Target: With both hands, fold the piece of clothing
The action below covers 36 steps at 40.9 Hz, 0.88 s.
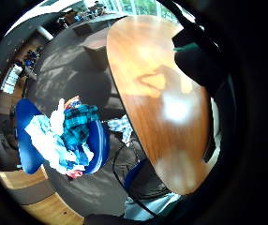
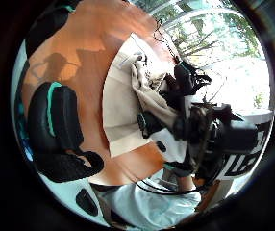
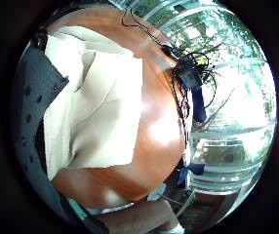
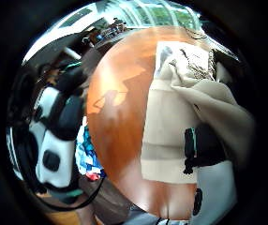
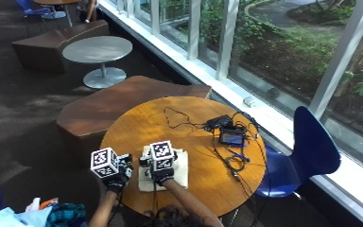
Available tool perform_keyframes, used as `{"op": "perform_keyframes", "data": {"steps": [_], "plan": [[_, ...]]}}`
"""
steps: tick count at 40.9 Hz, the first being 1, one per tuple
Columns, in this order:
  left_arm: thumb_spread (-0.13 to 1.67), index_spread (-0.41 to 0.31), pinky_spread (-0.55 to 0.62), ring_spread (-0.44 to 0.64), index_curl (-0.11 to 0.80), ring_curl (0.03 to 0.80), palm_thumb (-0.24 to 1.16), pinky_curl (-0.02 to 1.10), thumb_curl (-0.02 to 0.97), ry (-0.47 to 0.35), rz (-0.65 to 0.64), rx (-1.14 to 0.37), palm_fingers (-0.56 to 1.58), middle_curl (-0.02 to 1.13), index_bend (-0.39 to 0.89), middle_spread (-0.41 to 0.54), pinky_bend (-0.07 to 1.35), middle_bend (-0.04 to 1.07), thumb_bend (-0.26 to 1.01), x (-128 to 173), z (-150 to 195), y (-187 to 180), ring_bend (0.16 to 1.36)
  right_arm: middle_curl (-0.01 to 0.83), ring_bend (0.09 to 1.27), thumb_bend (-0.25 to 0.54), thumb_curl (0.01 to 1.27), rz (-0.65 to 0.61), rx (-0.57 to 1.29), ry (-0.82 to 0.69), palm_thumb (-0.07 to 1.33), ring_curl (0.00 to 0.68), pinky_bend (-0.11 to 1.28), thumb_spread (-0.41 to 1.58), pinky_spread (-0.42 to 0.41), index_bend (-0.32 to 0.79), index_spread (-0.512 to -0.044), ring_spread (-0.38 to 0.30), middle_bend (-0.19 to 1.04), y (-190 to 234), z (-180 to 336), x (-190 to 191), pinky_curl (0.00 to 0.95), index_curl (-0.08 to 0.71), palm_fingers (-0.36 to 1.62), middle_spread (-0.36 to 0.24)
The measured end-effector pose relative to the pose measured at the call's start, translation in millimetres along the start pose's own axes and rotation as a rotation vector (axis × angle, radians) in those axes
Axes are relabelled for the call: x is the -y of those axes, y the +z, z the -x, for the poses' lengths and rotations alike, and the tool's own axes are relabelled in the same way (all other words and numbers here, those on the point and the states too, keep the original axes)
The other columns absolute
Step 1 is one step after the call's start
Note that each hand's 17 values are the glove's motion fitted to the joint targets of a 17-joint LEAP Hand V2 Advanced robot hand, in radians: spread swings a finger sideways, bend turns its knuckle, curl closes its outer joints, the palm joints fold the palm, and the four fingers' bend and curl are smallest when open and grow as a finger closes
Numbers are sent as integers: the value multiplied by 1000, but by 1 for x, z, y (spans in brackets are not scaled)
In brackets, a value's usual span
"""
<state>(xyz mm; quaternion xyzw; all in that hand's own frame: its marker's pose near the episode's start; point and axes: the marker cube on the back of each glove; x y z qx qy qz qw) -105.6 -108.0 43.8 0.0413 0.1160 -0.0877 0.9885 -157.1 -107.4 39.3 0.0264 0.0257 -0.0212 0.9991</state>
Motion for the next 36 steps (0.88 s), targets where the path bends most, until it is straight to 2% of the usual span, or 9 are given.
{"op": "perform_keyframes", "data": {"steps": [4,5,6,9,13,14,21,27,36], "plan": [[1515,-123,107,15,294,341,412,401,280,30,-3,11,580,416,117,-96,442,208,142,-1,-13,-2,534,515,956,-39,595,-21,225,-146,967,562,971,690,-228,-108,-303,-230,553,-13,-19,-6,602,22,876,-227],[1514,-123,107,14,293,342,411,400,282,40,-7,15,578,416,119,-96,441,204,140,-2,-18,-3,535,496,871,-45,585,-30,297,-184,939,528,936,742,-243,-3,-308,-227,501,-19,-26,-9,576,42,821,-218],[1513,-123,110,13,293,342,412,400,282,51,-10,17,578,417,119,-97,440,203,140,-2,-22,-5,535,509,935,-37,588,-40,365,-218,947,558,975,731,-237,-83,-305,-234,538,-26,-34,-12,599,15,851,-224],[1513,-123,109,14,291,341,416,399,284,84,-8,27,580,418,118,-97,438,199,138,-6,-37,-10,533,476,706,-32,569,-56,499,-261,901,477,790,853,-226,233,-317,-199,447,-51,-58,-23,517,108,756,-201],[1510,-123,110,14,296,341,463,395,300,138,11,69,592,418,135,-98,427,193,156,-10,-66,-20,527,457,589,-22,557,-15,529,-199,868,435,664,962,-160,277,-319,-178,411,-68,-112,-27,475,164,760,-185],[1507,-126,110,14,296,340,466,394,303,149,15,79,596,417,134,-98,423,191,155,-11,-73,-21,529,452,500,-33,539,7,498,-173,822,402,593,1039,-114,334,-322,-154,404,-70,-126,-27,445,193,676,-164],[1491,-128,111,13,299,339,449,393,306,213,11,170,596,417,132,-98,418,190,134,-17,-117,-31,517,430,333,-35,474,81,164,47,665,354,486,1257,22,289,-334,-77,342,-66,-204,-27,402,251,479,-106],[1472,-130,123,26,304,339,390,393,296,239,8,236,574,411,136,-86,412,180,91,-23,-132,-32,512,405,248,-25,433,68,133,107,567,314,416,1350,123,251,-347,-20,281,-59,-221,-30,359,272,399,-73],[1457,-130,137,35,310,336,371,390,294,229,4,230,567,401,140,-80,411,177,63,-22,-132,-32,503,386,189,-14,402,62,81,129,515,292,362,1410,187,204,-353,25,219,-54,-216,-25,337,305,389,-55]]}}
